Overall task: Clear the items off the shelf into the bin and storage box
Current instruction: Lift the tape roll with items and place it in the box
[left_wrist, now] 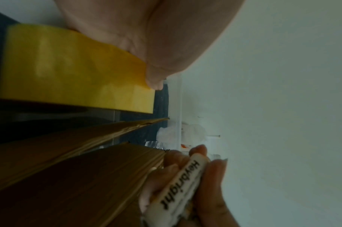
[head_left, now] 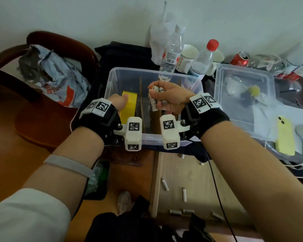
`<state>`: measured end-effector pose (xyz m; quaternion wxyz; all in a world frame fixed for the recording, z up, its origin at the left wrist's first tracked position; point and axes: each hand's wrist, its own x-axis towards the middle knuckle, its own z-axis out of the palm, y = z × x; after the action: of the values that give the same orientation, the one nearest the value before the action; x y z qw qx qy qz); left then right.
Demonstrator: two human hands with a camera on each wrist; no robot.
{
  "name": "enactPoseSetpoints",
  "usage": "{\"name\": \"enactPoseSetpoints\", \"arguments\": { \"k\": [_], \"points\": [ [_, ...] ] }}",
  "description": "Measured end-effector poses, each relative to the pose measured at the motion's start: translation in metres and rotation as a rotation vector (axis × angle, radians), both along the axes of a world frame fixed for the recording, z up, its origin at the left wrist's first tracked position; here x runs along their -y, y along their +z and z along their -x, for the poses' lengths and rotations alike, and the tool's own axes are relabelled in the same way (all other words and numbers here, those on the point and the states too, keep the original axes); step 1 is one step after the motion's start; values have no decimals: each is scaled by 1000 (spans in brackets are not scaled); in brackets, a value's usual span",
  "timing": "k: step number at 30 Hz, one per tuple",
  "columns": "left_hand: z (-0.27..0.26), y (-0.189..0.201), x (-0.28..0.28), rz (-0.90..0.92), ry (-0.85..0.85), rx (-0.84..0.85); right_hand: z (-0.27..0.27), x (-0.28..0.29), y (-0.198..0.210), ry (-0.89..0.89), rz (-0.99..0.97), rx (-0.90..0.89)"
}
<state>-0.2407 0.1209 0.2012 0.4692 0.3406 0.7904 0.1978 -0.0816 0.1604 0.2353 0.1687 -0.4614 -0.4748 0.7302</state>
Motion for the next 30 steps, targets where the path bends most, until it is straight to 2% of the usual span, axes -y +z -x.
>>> {"name": "enactPoseSetpoints", "arguments": {
  "k": [3, 6, 12, 17, 22, 30],
  "points": [
    [3, -4, 0, -9, 69, 35, 6, 2, -5, 39, -16, 63],
    [2, -3, -2, -38, 62, 75, 14, 4, -9, 75, -64, 183],
    [0, 8, 0, -164, -19, 72, 23, 5, -12, 142, -138, 315],
    [0, 8, 1, -142, -89, 90, 28, 7, -14, 223, -172, 418],
    [1, 9, 6, -85, -294, -140, 31, 8, -13, 223, -193, 475],
    [2, 13, 9, -117, -424, -271, 31, 10, -11, 287, -279, 597]
  ]
}}
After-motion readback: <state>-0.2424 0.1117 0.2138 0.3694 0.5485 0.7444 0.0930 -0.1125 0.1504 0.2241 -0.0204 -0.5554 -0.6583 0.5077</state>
